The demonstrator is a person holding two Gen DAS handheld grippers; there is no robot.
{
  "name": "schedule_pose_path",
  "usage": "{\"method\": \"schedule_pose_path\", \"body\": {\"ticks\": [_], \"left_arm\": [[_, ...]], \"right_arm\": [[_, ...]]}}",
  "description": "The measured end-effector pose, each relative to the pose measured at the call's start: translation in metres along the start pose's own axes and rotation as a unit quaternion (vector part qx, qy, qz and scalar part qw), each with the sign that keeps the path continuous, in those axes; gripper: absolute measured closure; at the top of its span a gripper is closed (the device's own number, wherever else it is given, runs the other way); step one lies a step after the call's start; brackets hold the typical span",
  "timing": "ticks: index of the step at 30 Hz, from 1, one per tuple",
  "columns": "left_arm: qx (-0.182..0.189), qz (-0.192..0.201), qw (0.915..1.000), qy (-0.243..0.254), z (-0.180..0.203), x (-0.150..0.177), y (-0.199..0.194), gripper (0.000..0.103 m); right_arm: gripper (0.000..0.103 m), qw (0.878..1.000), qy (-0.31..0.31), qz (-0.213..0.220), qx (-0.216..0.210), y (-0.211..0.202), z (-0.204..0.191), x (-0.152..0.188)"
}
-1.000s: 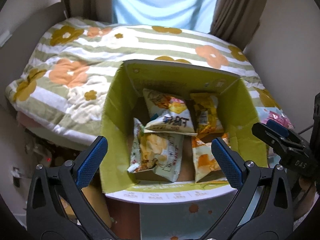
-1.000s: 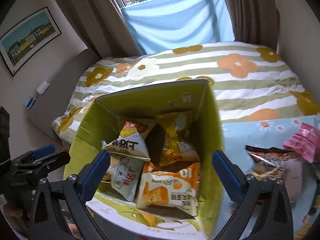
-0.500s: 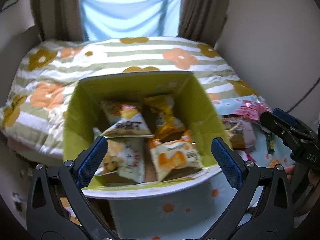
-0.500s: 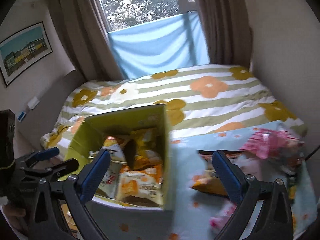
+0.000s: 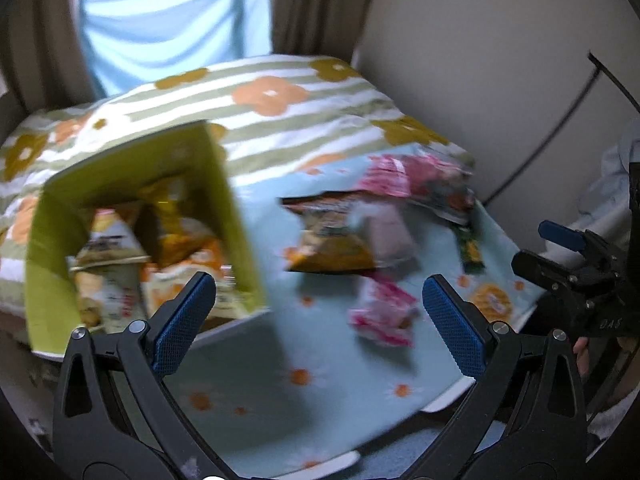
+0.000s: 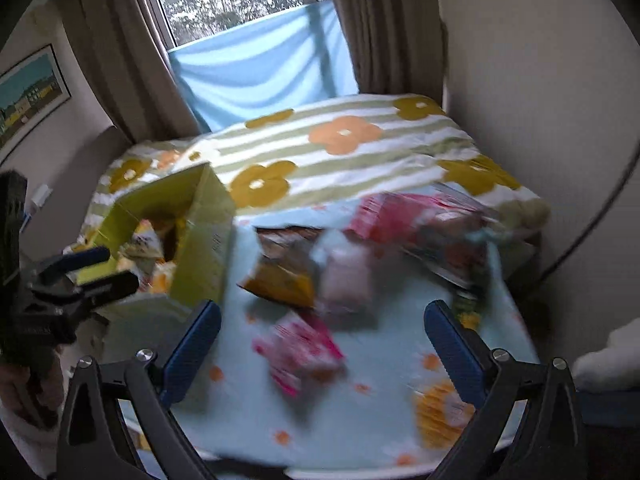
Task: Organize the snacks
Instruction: 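Move both tools back toward the remaining snacks on the table, then grasp the pink candy bag with the left gripper while the right grasps the waffle packet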
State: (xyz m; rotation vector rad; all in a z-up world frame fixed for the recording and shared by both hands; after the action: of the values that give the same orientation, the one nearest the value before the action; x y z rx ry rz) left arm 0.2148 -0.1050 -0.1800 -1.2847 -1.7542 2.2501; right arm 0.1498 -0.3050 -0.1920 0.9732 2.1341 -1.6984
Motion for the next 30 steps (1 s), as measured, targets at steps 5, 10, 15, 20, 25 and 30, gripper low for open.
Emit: {"method": "schedule_pose_path", "body": {"ticks": [5,10,15,20,25,30], "left_arm": [[-0.013,-0.028,0.9993,0.023,0.046,0.0,0.027,0.0],[-0.013,-0.066,0.9967,0.045,0.073,0.013,0.06,0.0],[0.009,-0.124,0.9902,0.065,0.087,0.036,0.1,0.0],[0.03,-0.179,0.9785,0.099,0.094,0.057,0.141,0.001],[0.038,-0.207,0.9692,0.128,0.097,0.072,0.171,0.003],[0.039,-0.231,0.9617,0.143,0.096,0.087,0.188,0.017]], "right_arm": [[0.002,0.998,-0.026,-0.011,0.051,-0.009,0.058,0.019],[0.002,0.997,-0.025,-0.054,0.054,0.007,0.096,0.044],[0.002,0.992,-0.033,-0.104,0.06,0.033,0.122,0.073],[0.002,0.988,-0.019,-0.138,0.059,0.054,0.139,0.097],[0.002,0.985,-0.029,-0.158,0.07,0.07,0.147,0.113],[0.002,0.98,-0.039,-0.181,0.071,0.082,0.146,0.127]]}}
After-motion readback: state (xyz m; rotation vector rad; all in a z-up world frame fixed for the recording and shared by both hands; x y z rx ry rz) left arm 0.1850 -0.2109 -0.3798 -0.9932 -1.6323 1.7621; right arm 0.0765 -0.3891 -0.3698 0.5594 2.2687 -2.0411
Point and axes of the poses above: each gripper's, at about its wrist camera, not at the fingertips, and y roughly the way its jaws point, z to its right, x to its underside, the point moved 10 cm from there along y, roughly the way its jaws point, and after that the axes turned 10 degrees about y, right-handed, at the moved point
